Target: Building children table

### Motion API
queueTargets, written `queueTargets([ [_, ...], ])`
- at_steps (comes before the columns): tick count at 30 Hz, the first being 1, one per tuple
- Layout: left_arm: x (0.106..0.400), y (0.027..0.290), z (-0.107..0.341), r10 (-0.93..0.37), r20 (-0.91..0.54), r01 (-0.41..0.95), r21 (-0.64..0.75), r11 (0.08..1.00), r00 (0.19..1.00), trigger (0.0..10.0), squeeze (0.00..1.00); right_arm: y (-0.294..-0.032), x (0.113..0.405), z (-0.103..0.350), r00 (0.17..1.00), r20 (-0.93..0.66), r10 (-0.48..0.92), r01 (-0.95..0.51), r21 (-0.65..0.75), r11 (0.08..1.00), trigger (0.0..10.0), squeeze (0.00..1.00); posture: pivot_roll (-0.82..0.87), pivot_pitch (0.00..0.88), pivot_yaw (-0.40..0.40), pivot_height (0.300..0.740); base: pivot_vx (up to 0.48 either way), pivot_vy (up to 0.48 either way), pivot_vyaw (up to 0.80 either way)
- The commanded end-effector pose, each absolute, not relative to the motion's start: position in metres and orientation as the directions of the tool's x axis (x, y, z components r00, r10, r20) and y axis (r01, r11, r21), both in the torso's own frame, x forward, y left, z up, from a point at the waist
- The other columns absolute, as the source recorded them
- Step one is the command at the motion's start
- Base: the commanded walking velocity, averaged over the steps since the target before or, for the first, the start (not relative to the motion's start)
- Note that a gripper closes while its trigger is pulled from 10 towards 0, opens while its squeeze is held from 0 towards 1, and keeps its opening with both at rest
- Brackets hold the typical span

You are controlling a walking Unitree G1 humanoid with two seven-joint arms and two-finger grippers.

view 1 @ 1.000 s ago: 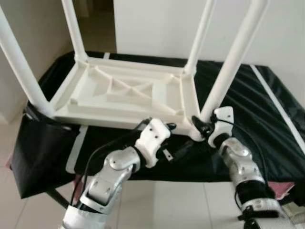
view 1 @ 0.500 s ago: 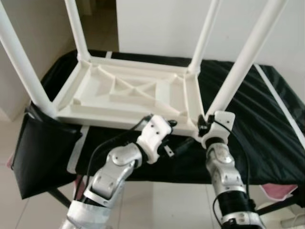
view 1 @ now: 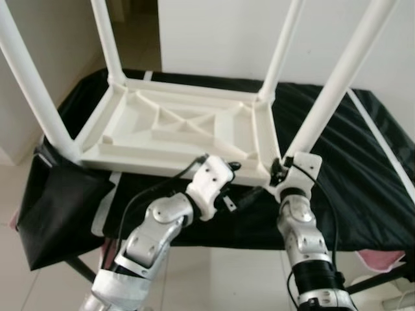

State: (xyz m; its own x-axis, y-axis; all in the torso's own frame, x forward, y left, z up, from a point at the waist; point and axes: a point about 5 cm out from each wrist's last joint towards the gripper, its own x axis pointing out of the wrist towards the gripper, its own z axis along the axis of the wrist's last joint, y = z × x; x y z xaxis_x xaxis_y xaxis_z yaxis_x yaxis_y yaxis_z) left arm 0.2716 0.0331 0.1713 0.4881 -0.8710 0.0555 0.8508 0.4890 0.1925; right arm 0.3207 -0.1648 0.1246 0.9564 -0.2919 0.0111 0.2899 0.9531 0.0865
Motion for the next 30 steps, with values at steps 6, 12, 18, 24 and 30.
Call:
queueTargets([
  [6,0.272,0.032,0.165,-0.881,0.045,0.861,0.195,0.469,0.47,10.0,0.0,-0.176,0.326,0.134,0.95,0.061,-0.306,0.303,0.049,0.952,10.0,1.0,0.02,0.0,-0.062,0.74,0.0,0.0,0.0],
  [12,0.272,0.031,0.164,-0.866,0.064,0.834,0.243,0.495,0.495,10.0,0.0,-0.175,0.32,0.133,0.955,0.085,-0.283,0.28,0.052,0.959,10.0,0.28,0.02,0.0,-0.064,0.74,0.0,0.0,0.0],
  [18,0.272,0.037,0.154,-0.838,0.038,0.811,0.232,0.537,0.545,10.0,0.0,-0.169,0.292,0.12,0.965,0.122,-0.232,0.23,0.031,0.973,10.0,0.0,0.02,0.0,-0.069,0.74,0.0,0.0,0.0],
  [24,0.267,0.045,0.152,-0.853,0.032,0.832,0.207,0.515,0.52,10.0,0.0,-0.164,0.278,0.113,0.984,0.116,-0.136,0.132,0.036,0.991,10.0,0.0,0.01,0.0,-0.059,0.74,0.0,0.0,0.0],
  [30,0.262,0.046,0.147,-0.871,0.014,0.851,0.208,0.482,0.49,10.0,0.0,-0.157,0.274,0.108,0.994,0.094,-0.052,0.049,0.038,0.998,10.0,0.0,-0.01,0.0,-0.047,0.74,0.0,0.0,0.0],
])
